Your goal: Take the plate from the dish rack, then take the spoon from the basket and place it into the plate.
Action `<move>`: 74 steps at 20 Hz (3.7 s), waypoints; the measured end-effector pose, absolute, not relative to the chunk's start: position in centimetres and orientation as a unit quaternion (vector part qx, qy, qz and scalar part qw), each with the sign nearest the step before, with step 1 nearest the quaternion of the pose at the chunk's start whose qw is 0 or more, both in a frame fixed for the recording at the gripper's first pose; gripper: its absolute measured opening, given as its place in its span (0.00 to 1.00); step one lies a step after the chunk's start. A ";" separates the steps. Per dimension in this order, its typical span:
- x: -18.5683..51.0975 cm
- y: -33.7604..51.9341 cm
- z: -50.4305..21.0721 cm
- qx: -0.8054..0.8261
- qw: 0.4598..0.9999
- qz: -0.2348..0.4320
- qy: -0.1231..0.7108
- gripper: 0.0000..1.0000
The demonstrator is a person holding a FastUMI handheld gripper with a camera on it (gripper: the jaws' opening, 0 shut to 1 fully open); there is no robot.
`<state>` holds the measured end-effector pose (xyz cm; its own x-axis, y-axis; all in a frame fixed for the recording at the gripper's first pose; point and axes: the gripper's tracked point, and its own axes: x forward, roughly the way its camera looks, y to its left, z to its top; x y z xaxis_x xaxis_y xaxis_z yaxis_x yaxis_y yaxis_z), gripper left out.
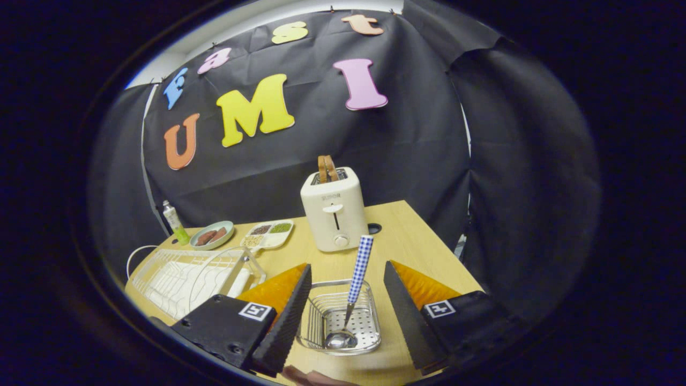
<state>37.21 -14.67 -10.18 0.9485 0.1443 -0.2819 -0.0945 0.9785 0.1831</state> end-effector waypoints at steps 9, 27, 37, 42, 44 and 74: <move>40.1 -14.9 -11.1 0.102 0.977 0.041 0.185 0.22; 23.8 -7.1 6.3 -0.028 0.999 0.018 -0.009 0.15; 11.6 1.8 2.8 0.016 0.998 -0.019 -0.052 0.15; 7.7 9.4 -1.9 0.009 0.998 0.039 -0.057 0.16; 6.5 11.3 -3.7 0.011 0.998 0.047 -0.042 0.16; 3.2 5.2 -8.9 0.043 0.998 0.041 0.007 0.89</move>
